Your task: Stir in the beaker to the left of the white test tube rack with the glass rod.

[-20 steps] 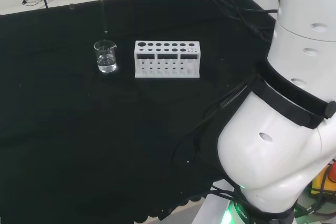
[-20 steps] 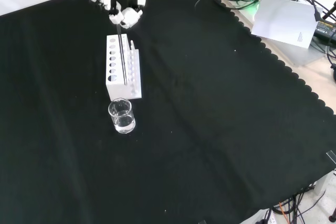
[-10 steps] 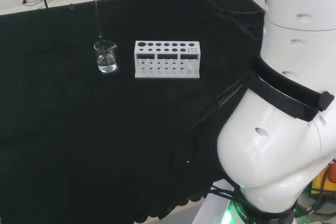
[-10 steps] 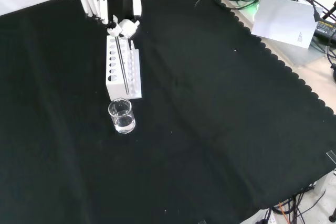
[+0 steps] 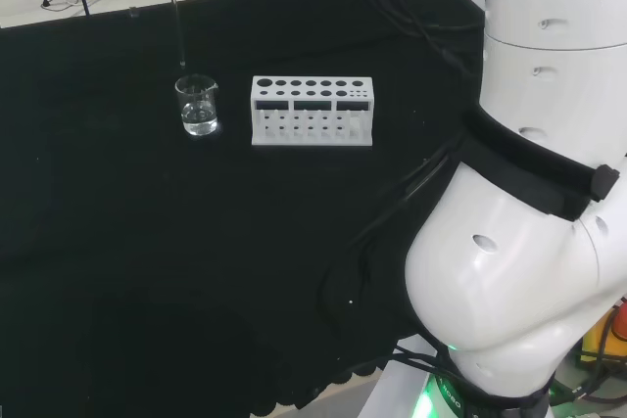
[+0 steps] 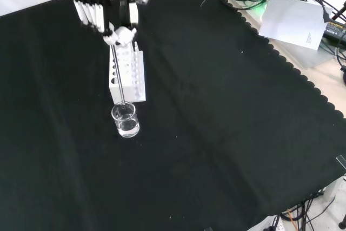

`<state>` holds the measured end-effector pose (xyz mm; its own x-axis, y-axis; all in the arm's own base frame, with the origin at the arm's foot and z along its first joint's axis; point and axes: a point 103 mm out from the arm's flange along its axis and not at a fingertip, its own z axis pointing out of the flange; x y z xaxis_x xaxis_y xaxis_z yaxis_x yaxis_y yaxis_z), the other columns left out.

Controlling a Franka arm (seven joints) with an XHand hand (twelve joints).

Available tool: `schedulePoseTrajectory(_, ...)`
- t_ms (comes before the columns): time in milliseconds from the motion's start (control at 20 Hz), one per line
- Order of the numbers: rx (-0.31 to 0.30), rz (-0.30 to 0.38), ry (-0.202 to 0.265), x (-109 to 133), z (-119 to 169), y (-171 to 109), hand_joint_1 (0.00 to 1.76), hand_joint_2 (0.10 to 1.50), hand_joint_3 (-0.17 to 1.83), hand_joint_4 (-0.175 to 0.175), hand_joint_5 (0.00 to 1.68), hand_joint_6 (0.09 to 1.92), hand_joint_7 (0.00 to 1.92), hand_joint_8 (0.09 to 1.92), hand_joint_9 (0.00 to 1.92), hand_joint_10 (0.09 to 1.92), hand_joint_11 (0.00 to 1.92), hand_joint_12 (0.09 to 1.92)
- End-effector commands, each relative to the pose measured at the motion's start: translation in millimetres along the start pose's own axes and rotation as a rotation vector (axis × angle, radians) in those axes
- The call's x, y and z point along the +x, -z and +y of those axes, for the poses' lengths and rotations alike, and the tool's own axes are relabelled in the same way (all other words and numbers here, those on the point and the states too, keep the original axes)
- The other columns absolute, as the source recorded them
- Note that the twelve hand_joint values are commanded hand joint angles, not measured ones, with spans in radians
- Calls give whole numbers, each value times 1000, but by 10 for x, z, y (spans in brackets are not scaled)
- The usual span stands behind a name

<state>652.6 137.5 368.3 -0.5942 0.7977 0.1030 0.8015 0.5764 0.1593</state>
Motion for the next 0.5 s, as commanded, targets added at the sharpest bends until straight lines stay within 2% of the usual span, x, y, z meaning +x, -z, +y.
schedulePoseTrajectory(50, 13, -4, -24, -176, -2, -326, 1233, 484, 910, -175, 1372, 608, 1707, 651, 1793, 590, 1660, 859)
schedulePoseTrajectory(500, 44, 4, -31, -291, 16, -614, 1233, 488, 903, -175, 1371, 607, 1706, 651, 1790, 597, 1639, 896)
